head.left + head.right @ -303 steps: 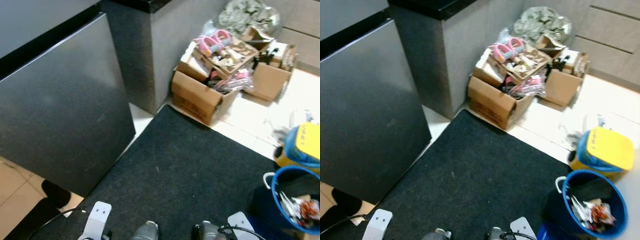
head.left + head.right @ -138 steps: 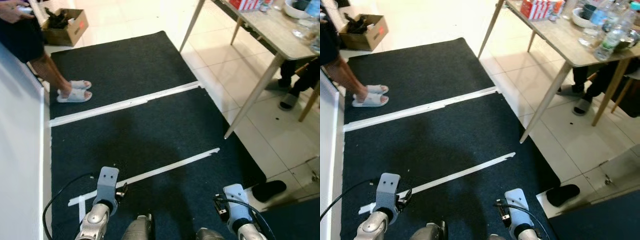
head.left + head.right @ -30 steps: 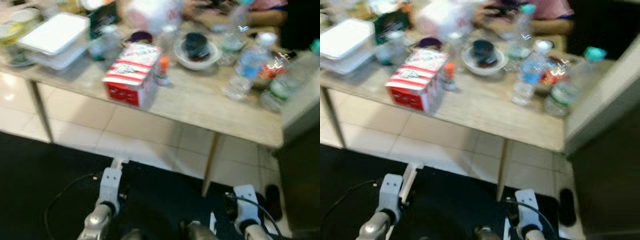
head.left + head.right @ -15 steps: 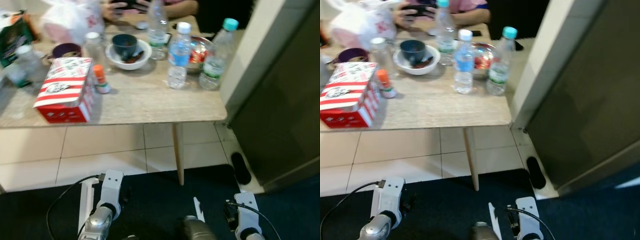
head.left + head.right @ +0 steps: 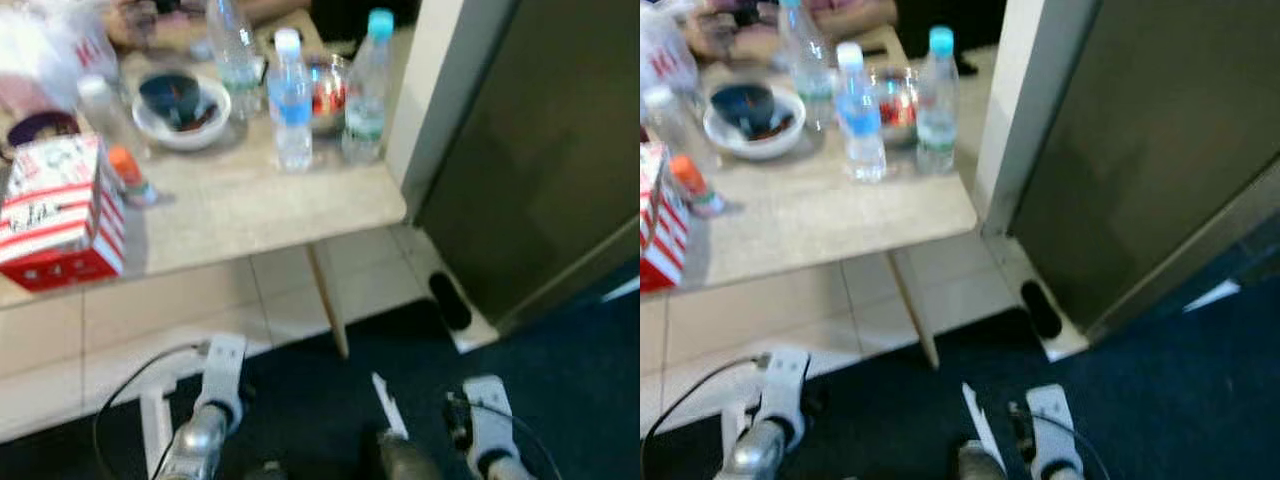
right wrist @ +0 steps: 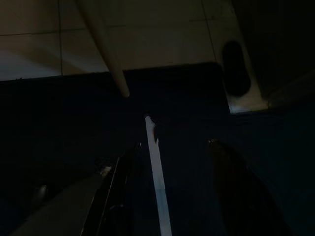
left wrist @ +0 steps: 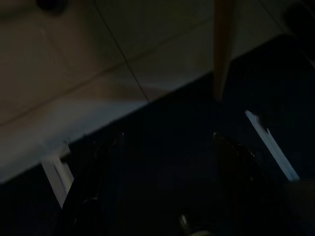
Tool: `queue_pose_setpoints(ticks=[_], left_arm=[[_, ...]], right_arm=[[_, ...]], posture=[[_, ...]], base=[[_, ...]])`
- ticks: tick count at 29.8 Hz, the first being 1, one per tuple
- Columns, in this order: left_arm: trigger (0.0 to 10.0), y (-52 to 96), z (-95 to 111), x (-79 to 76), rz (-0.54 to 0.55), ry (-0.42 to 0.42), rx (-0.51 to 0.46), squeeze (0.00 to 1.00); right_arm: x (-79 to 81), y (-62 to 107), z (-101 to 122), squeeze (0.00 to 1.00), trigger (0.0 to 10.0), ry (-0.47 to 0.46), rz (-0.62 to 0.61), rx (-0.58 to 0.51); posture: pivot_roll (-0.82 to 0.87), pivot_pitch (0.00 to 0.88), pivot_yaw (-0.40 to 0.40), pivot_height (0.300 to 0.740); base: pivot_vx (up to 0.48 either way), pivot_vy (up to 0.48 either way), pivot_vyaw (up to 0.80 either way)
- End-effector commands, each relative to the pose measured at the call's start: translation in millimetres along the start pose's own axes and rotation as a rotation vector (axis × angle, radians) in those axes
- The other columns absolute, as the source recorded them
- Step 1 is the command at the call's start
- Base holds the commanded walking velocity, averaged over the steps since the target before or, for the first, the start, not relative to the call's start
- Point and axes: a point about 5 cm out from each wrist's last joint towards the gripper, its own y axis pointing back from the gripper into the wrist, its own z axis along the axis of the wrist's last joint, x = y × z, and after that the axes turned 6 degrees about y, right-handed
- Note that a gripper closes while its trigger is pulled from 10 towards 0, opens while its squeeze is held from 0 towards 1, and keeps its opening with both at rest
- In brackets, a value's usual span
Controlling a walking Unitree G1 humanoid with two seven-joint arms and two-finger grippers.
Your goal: Restocking fridge
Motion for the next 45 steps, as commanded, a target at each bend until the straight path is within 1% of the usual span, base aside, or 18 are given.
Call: queue_pose_setpoints(ticks=[1,5,9,10,11,14,17,21,22,26,30,32,33,34,35,40,42,45], left_arm=[[10.0,4.5,-5,5.5,0.010,-0.030,0.007,0.00],[10.0,18.4,0,12.9,0.015,-0.108,-0.084,0.00],[10.0,41.1,8,3.4,-0.115,-0.191,-0.166,0.00],[10.0,57.1,15,-2.9,-0.203,-0.225,-0.203,0.00],[10.0,57.1,15,-2.9,-0.203,-0.225,-0.203,0.00],[10.0,84.1,36,-4.5,-0.323,-0.252,-0.263,0.00],[10.0,89.3,52,-1.5,-0.324,-0.248,-0.307,0.00],[10.0,90.7,102,-4.0,-0.309,-0.222,-0.440,0.00],[10.0,90.7,102,-4.0,-0.309,-0.222,-0.440,0.00],[10.0,82.9,157,-16.8,-0.278,-0.103,-0.588,0.00],[10.0,79.0,177,-20.3,-0.232,-0.054,-0.640,0.00],[10.0,76.7,183,-9.1,-0.077,-0.087,-0.677,0.00],[10.0,76.7,183,-9.1,-0.077,-0.087,-0.677,0.00],[10.0,83.8,186,-1.8,0.020,-0.214,-0.725,0.00],[10.0,87.2,190,2.9,0.056,-0.214,-0.738,0.00],[10.0,92.0,205,26.0,0.186,-0.130,-0.741,0.00],[10.0,92.0,205,26.0,0.186,-0.130,-0.741,0.00],[10.0,84.8,225,42.7,0.248,-0.054,-0.747,0.00]], right_arm=[[-1.2,1.9,-1,0.00,10.0,0.016,0.001,-0.008],[1.6,-10.2,38,0.00,10.0,0.074,0.033,-0.170],[6.1,-14.9,70,0.00,10.0,0.094,0.056,-0.295],[8.8,-15.8,86,0.00,10.0,0.107,0.067,-0.355],[8.8,-15.8,86,0.00,10.0,0.107,0.067,-0.355],[13.6,-16.9,113,0.00,10.0,0.137,0.085,-0.443],[14.6,-17.3,120,0.00,10.0,0.146,0.089,-0.461],[14.3,-16.2,126,0.00,10.0,0.168,0.076,-0.473],[14.3,-16.2,126,0.00,10.0,0.168,0.076,-0.473],[0.2,-13.0,138,0.00,10.0,0.128,-0.021,-0.493],[-13.7,-9.7,149,0.00,10.0,0.078,-0.094,-0.514],[-22.3,-7.7,158,0.00,10.0,0.078,-0.118,-0.541],[-22.3,-7.7,158,0.00,10.0,0.078,-0.118,-0.541],[-26.5,-8.0,160,0.00,10.0,0.081,-0.119,-0.544],[-27.1,-8.8,157,0.00,10.0,0.075,-0.118,-0.534],[-24.9,-9.4,153,0.00,10.0,0.052,-0.119,-0.514],[-24.9,-9.4,153,0.00,10.0,0.052,-0.119,-0.514],[-27.5,-5.5,167,0.00,10.0,0.019,-0.163,-0.558]], posture=[[-0.05,0.198,-0.008,0.740],[-0.04,0.199,-0.003,0.740],[-0.03,0.203,-0.010,0.740],[-0.01,0.205,-0.014,0.740],[-0.01,0.205,-0.014,0.740],[0.01,0.204,-0.022,0.740],[0.02,0.202,-0.028,0.740],[0.03,0.191,-0.037,0.740],[0.03,0.191,-0.037,0.740],[0.01,0.176,-0.033,0.740],[0.00,0.169,-0.029,0.740],[0.00,0.163,-0.033,0.740],[0.00,0.163,-0.033,0.740],[0.01,0.162,-0.037,0.740],[0.02,0.161,-0.040,0.740],[0.02,0.160,-0.042,0.740],[0.02,0.160,-0.042,0.740],[0.02,0.139,-0.031,0.740]], base=[[0.000,0.000,0.00],[0.000,0.000,0.00],[0.000,0.000,0.00],[0.000,0.000,0.00],[0.000,0.000,0.00],[0.000,0.000,0.00],[0.000,0.000,0.00],[0.000,0.000,0.00],[0.000,0.000,0.00],[0.000,0.000,0.00],[0.000,0.000,0.00],[0.000,0.000,0.00],[0.000,0.000,0.00],[0.000,0.000,0.00],[0.000,0.000,0.00],[0.000,0.000,0.00],[0.000,0.000,0.00],[0.000,0.000,0.00]])
